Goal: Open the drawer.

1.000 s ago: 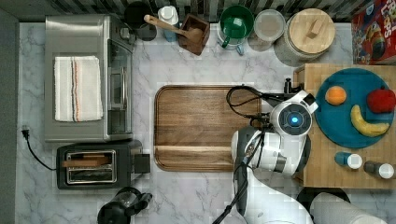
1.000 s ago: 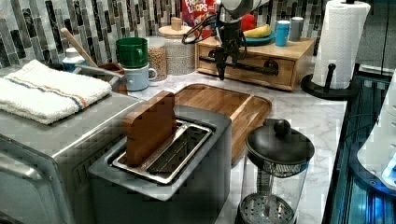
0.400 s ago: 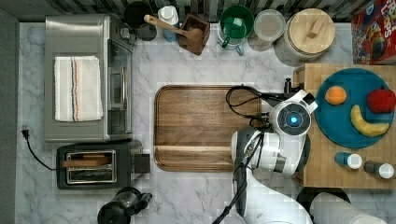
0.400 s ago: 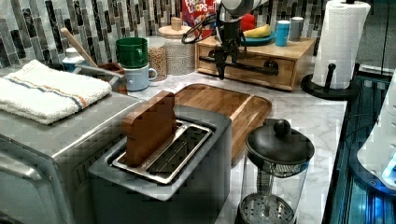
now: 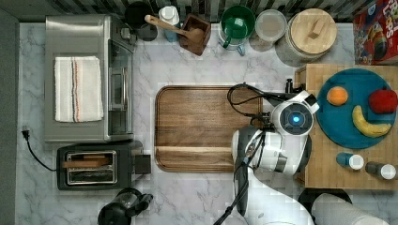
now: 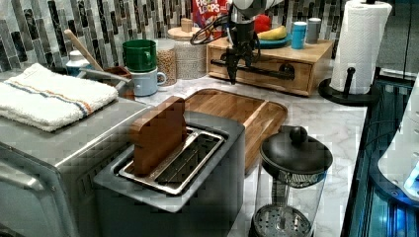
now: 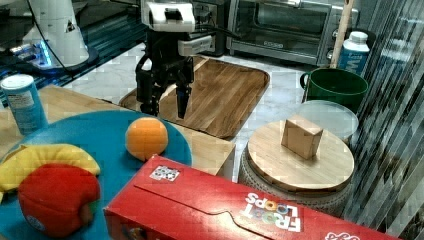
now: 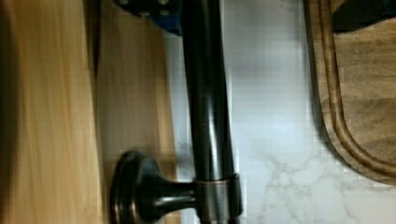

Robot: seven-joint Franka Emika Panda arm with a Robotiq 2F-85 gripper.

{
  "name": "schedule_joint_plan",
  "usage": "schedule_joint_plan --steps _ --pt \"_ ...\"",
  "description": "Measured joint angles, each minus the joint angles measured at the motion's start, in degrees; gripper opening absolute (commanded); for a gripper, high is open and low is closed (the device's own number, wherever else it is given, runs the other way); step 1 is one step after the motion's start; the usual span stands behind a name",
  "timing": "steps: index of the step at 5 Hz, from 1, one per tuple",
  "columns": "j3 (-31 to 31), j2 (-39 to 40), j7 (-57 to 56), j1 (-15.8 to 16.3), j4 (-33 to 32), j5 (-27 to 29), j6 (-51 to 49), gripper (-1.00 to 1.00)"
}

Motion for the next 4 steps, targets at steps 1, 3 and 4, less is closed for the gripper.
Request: schedule_joint_plan --steps 1,3,4 --pt "0.01 0.0 0.0 0.06 1.12 0.94 -2.69 1.0" --pt "1.09 -1.65 3.89 2.65 -0.22 4.2 -3.3 1.0" --pt "2.64 -1.8 6.01 5.05 -0.67 4.4 -4.53 1.0"
